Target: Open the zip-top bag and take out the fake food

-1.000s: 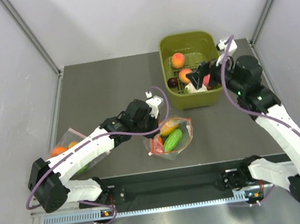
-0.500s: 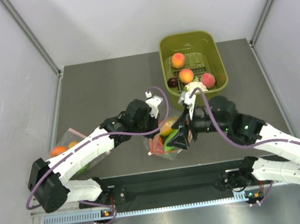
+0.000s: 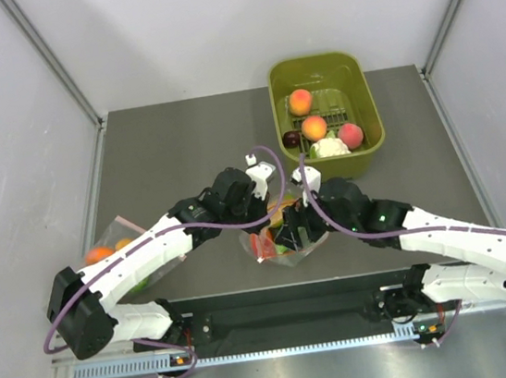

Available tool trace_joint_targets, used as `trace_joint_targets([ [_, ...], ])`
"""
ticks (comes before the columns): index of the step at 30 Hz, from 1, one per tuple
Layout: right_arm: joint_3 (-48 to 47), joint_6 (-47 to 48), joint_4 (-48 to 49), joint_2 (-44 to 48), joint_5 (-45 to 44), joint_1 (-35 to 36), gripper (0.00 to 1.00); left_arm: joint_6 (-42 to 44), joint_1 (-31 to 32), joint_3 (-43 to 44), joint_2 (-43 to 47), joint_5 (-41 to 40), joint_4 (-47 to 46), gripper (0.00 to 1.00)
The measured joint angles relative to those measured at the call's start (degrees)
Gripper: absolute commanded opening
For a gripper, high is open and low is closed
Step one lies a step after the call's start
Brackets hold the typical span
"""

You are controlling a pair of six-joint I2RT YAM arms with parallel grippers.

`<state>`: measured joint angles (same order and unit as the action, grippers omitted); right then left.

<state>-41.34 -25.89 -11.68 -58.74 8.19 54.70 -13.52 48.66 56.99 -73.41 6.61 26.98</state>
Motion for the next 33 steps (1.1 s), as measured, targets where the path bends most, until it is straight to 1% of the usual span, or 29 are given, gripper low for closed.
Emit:
trace_joint_targets([
  [4, 0.0, -2.6, -0.9, -4.0, -8.7, 0.2, 0.83, 0.0, 0.0, 0.0, 0.0, 0.5, 0.0, 0.0],
  [12, 0.1, -7.6, -0.1, -10.1, -21.0, 2.1, 0.84, 0.0, 0.0, 0.0, 0.0, 2.9, -0.4, 0.0],
  [20, 0.1, -12.7, 2.6, -19.5, -28.4, 5.4, 0.85, -0.9, 0.1, 0.0, -0.3, 3.4, -0.4, 0.0],
  [28, 0.3, -18.1, 6.6, -24.3, -33.3, 6.5, 0.85, -1.9, 0.2, -0.7, -1.2, 3.3, -0.2, 0.0],
  [29, 0.2, -18.6, 6.6, -25.4, -34.0, 6.6, 0.84, -1.8, 0.1, -0.7, -1.2, 3.1, 0.1, 0.0],
  [32, -0.1, -19.6, 7.0, -28.9, -34.7, 6.7, 0.77, -1.8, 0.2, -1.1, -1.2, 3.1, 0.3, 0.0],
  [33, -0.2, -19.8, 7.2, -30.0, -34.7, 6.8, 0.7, -1.9, 0.4, -1.1, -1.2, 3.5, 0.3, 0.0],
])
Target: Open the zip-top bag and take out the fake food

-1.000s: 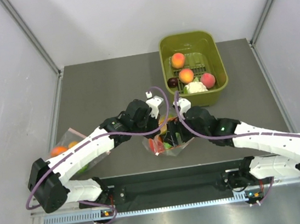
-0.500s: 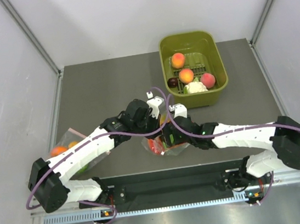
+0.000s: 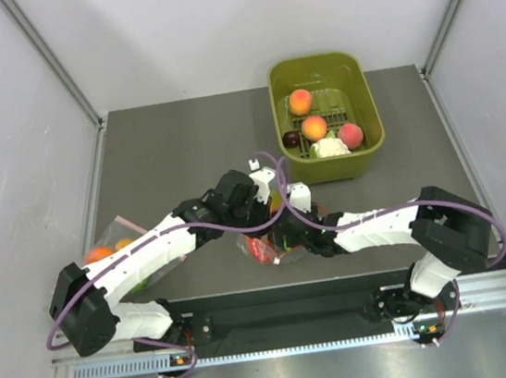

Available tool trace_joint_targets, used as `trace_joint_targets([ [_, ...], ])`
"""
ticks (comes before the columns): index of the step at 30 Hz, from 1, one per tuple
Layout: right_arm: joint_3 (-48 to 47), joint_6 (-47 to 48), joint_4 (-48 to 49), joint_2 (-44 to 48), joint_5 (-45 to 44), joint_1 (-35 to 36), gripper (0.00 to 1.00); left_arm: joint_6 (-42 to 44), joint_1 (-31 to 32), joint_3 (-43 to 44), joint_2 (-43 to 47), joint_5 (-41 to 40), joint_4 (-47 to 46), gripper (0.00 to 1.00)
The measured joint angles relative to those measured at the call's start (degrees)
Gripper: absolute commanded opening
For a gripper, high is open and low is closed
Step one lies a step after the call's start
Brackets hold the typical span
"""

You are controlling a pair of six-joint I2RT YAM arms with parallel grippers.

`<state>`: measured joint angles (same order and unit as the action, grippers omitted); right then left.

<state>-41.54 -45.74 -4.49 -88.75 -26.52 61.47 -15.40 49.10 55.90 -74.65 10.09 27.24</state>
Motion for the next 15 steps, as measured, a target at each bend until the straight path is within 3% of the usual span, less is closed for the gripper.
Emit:
trace_joint_targets([
  [3, -0.7, -0.4, 0.9, -1.6, -0.7, 0.4, 0.56, 0.0, 0.4, 0.0, 0.0, 0.5, -0.3, 0.0],
  [9, -0.9, -0.6, -1.9, -0.7, -2.4, 1.4, 0.43, 0.0, 0.7, 0.0, 0.0, 1.0, -0.4, 0.0],
  [15, -1.0, 0.9, -7.9, 7.4, -4.2, 2.8, 0.32, 0.5, 1.2, 0.0, 0.0, 1.0, -0.8, 0.0],
])
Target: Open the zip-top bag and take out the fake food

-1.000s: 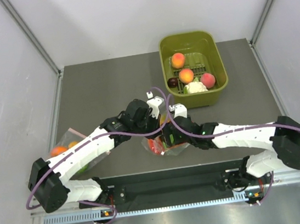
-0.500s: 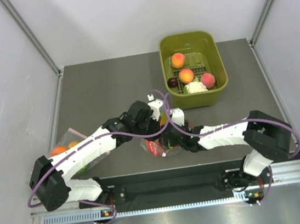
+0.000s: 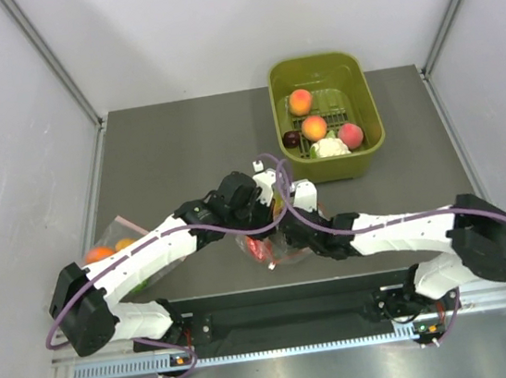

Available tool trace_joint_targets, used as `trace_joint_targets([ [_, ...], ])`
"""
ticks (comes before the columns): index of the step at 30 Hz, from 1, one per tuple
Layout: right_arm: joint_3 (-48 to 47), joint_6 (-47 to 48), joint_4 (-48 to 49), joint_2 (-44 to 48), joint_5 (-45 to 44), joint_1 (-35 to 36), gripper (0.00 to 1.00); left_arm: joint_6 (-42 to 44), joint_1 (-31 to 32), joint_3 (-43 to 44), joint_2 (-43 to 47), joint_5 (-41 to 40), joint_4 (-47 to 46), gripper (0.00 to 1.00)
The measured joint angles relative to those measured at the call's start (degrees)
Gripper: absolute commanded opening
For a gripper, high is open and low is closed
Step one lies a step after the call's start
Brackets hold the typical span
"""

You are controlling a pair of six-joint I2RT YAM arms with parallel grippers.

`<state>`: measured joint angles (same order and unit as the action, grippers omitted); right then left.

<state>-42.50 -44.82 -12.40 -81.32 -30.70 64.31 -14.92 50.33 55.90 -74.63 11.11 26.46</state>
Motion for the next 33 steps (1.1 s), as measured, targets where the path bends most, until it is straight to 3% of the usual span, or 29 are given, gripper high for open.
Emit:
trace_joint_targets([
  [8, -0.4, 2.9, -6.7, 12.6, 0.9, 1.2, 0.28, 0.0, 0.0, 0.0, 0.0, -0.3, -0.3, 0.0],
  [18, -0.4, 5.6, -12.5, 23.3, 10.7, 1.2, 0.27, 0.1, 0.0, 0.0, 0.0, -1.5, -0.3, 0.0],
  [33, -0.4, 10.8, -16.9, 24.7, 30.6, 1.2, 0.26, 0.9, 0.0, 0.0, 0.0, -3.5, 0.1, 0.0],
])
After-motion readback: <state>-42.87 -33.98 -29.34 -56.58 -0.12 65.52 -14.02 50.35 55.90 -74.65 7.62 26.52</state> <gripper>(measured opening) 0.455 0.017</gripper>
